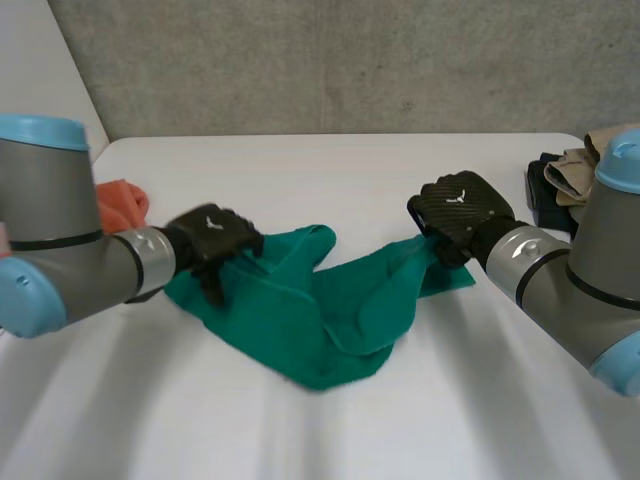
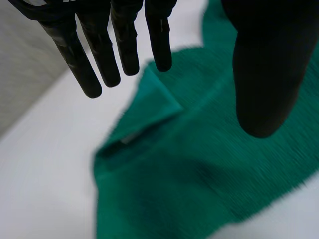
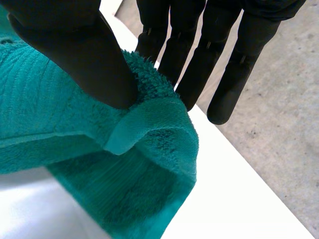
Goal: Fold the laundry.
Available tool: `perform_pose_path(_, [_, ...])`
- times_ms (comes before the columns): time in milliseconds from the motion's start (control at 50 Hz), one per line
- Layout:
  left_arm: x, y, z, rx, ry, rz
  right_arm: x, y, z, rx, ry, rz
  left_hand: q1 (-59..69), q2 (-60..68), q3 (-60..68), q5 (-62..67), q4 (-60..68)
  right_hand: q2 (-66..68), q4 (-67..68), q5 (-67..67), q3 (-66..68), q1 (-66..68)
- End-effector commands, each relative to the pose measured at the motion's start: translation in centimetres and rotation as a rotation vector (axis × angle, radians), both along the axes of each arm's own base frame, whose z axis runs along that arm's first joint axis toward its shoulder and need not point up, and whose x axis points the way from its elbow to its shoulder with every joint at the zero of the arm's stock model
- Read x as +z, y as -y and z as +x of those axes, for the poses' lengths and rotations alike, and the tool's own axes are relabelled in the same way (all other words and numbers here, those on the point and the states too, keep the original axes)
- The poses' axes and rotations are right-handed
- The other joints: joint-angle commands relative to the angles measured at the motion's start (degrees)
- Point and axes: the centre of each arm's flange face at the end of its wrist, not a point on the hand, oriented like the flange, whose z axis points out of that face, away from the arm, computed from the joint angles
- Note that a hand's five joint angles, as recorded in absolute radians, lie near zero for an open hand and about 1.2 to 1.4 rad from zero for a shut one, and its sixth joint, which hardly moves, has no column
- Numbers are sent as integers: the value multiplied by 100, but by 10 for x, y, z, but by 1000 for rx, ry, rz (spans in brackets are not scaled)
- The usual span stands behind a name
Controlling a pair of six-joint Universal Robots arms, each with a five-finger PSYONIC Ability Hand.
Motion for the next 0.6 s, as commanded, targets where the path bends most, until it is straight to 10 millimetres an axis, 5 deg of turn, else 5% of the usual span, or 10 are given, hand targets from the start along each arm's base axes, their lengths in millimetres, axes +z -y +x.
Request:
perform_pose_path(20, [-22,20,2,27,127,-4,-5,3,-7,-12,-40,20,972,1005,999,991,1005,1283,1151,1346,1198,1642])
perform_pose_path(460, [-53,55,9,146,111,-68,-24,8,-16,-35,-53,66,484,517,511,503,517,1283,1151,1346,1198,1642])
perform_pose_path(540, [-59,57,11,146,123,-60,-24,9,-17,-38,-55,67,1088,1120,1114,1106,1121,1283,1151,1346,1198,1642])
perform_pose_path(600, [-61,57,11,142,132,-61,-24,11,-19,-46,-51,64,3036,3069,3063,3055,3069,1283,1151,1346,1198,1642])
